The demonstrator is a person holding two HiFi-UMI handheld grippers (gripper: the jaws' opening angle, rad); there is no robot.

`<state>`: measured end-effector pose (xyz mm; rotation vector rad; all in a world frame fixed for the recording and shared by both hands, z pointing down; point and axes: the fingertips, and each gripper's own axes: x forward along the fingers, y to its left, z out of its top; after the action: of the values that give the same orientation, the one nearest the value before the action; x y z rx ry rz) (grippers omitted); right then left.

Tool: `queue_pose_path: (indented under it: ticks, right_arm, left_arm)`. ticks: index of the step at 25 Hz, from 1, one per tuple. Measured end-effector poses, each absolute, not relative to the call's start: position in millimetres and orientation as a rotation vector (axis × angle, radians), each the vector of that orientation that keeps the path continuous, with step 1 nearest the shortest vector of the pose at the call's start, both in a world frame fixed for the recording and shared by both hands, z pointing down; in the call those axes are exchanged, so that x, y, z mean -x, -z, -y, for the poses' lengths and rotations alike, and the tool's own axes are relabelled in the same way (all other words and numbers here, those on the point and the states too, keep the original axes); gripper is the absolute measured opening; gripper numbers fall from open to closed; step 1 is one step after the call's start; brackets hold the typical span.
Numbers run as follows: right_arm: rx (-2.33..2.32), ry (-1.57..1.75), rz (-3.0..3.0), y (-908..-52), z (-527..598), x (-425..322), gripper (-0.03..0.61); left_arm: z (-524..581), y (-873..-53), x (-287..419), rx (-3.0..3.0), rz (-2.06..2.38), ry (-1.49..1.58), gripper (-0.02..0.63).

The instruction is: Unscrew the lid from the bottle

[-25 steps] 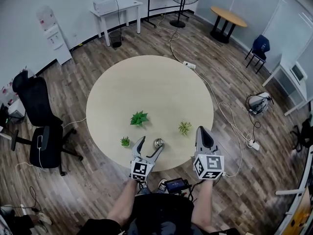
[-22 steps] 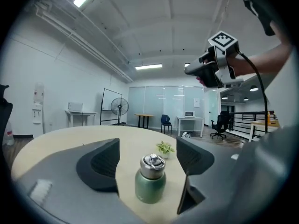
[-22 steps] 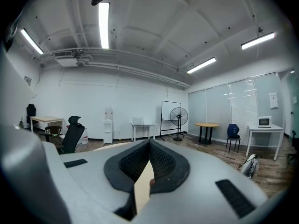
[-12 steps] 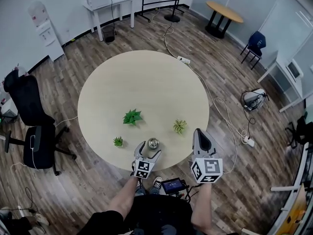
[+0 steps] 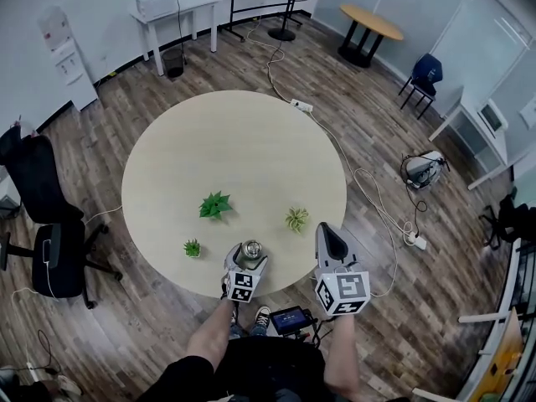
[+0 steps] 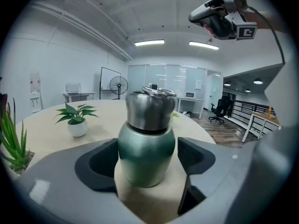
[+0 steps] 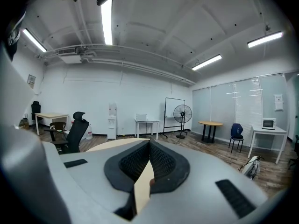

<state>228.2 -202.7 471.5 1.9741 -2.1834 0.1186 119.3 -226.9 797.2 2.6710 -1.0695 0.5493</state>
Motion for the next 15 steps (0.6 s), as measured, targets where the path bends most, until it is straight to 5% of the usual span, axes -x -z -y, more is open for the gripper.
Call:
queue_pose_path:
  ticks: [15]
  right_arm:
    - [-1.944,-0.109,2.231,-469,193,-215,0.003]
  left_arm:
    - [230,-759,-112,-2.687,1.102,-0.464,0.362]
